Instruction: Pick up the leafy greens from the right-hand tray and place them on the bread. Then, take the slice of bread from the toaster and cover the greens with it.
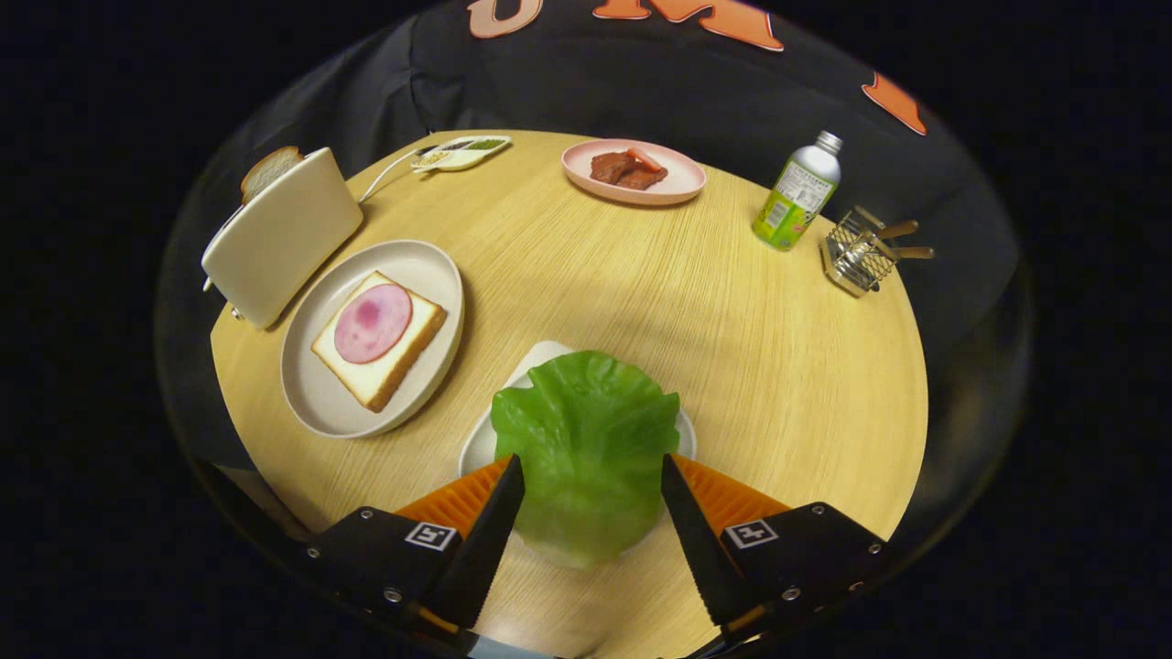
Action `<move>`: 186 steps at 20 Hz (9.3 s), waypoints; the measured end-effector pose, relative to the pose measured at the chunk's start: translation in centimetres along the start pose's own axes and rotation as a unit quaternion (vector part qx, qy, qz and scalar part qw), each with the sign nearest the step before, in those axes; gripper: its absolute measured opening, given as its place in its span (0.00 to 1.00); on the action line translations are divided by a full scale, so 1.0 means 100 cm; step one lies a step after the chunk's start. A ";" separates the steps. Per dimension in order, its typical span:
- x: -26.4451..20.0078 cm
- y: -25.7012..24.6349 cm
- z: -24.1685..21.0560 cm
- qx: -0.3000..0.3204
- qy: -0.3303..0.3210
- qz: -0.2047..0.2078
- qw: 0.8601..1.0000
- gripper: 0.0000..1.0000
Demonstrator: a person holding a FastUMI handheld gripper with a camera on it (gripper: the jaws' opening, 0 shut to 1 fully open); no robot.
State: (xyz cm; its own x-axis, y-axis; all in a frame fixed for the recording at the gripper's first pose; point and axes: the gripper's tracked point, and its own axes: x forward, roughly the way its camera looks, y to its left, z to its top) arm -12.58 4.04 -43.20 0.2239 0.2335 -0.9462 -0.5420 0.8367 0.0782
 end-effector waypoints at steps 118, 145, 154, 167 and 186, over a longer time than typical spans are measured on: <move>-0.052 0.344 0.285 0.053 0.078 0.037 0.995 0.53; -0.145 0.235 0.259 0.196 -0.051 0.220 0.954 0.09; -0.100 0.202 0.185 0.211 -0.024 0.236 0.948 0.08; -0.007 0.158 0.119 0.213 -0.011 0.210 0.954 0.10; -0.127 0.059 0.196 0.186 -0.273 0.068 0.942 0.99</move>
State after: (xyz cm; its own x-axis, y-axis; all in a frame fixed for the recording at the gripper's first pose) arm -2.78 15.75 -24.58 0.6101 0.4863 -0.6255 -0.2975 0.8723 0.3880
